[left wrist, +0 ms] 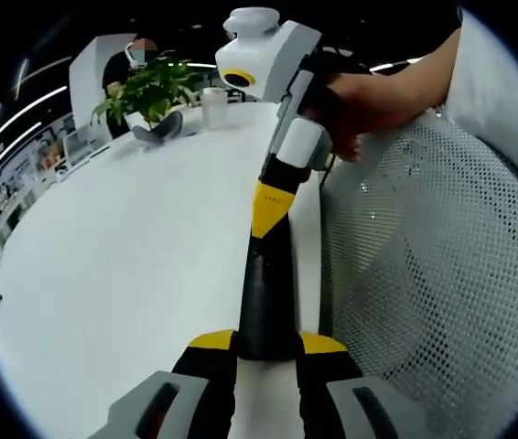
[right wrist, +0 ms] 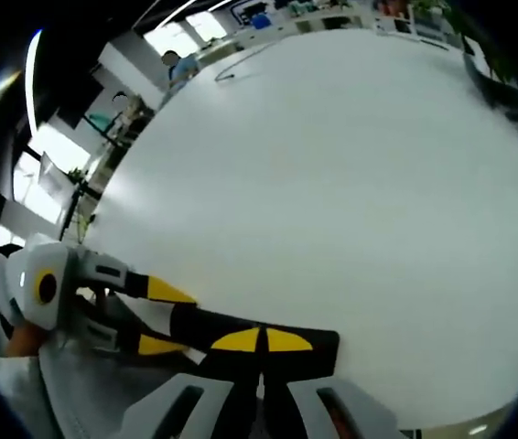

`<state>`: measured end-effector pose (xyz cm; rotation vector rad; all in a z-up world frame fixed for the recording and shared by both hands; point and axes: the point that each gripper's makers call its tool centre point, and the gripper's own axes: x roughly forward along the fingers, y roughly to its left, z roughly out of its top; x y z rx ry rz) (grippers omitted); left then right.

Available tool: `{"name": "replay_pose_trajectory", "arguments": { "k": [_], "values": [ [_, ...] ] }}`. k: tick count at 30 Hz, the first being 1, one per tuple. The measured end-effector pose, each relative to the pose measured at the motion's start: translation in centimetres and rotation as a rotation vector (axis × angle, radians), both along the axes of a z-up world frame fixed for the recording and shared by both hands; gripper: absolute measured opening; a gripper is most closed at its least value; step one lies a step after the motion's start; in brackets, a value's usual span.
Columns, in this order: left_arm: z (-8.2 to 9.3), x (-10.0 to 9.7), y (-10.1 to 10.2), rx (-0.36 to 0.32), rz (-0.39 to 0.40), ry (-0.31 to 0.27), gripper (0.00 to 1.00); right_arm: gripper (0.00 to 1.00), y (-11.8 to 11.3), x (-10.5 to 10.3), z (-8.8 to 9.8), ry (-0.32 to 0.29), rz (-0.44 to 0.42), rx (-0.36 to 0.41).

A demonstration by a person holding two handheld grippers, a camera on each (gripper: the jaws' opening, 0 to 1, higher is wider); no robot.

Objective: Press the specified remote control buttons in sequence, fully releasing each button before pressing the next.

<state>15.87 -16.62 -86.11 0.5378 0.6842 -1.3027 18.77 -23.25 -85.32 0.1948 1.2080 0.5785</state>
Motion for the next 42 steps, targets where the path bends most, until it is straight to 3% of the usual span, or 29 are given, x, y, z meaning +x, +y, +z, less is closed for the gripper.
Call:
{"name": "replay_pose_trajectory", "arguments": {
  "k": [8,11,14,17,20,23,24,28,31,42],
  "values": [
    [0.0,0.0,-0.1,-0.007,0.014,0.010,0.24,0.00,0.0,0.1,-0.3,-0.025,0.017,-0.025],
    [0.0,0.1,-0.1,-0.007,0.013,0.007,0.24,0.00,-0.1,0.2,-0.3,0.015,-0.024,-0.018],
    [0.0,0.1,-0.2,-0.008,0.014,0.006,0.24,0.00,0.0,0.3,-0.4,0.020,0.006,-0.046],
    [0.0,0.2,-0.3,-0.010,0.015,0.004,0.24,0.00,0.0,0.2,-0.3,-0.018,0.059,-0.076],
    [-0.1,0.1,-0.3,-0.008,0.006,-0.008,0.24,0.00,-0.2,0.1,-0.2,-0.033,0.031,-0.045],
    [-0.1,0.2,-0.3,-0.009,0.010,-0.008,0.24,0.00,-0.3,0.3,0.0,-0.018,-0.062,0.020],
    [-0.1,0.2,-0.3,-0.011,0.011,-0.009,0.24,0.00,-0.3,-0.3,0.3,0.042,-0.053,0.027],
    [0.0,0.2,-0.3,-0.017,0.013,-0.010,0.24,0.00,-0.7,0.3,0.9,0.011,-0.096,0.050],
    [0.0,0.2,-0.3,-0.016,0.012,-0.010,0.24,0.00,-0.1,-0.4,1.0,0.076,-0.095,0.087],
    [0.0,0.2,-0.3,-0.029,0.031,0.011,0.25,0.00,0.2,-1.3,0.0,0.089,-0.020,0.009]
  ]
}}
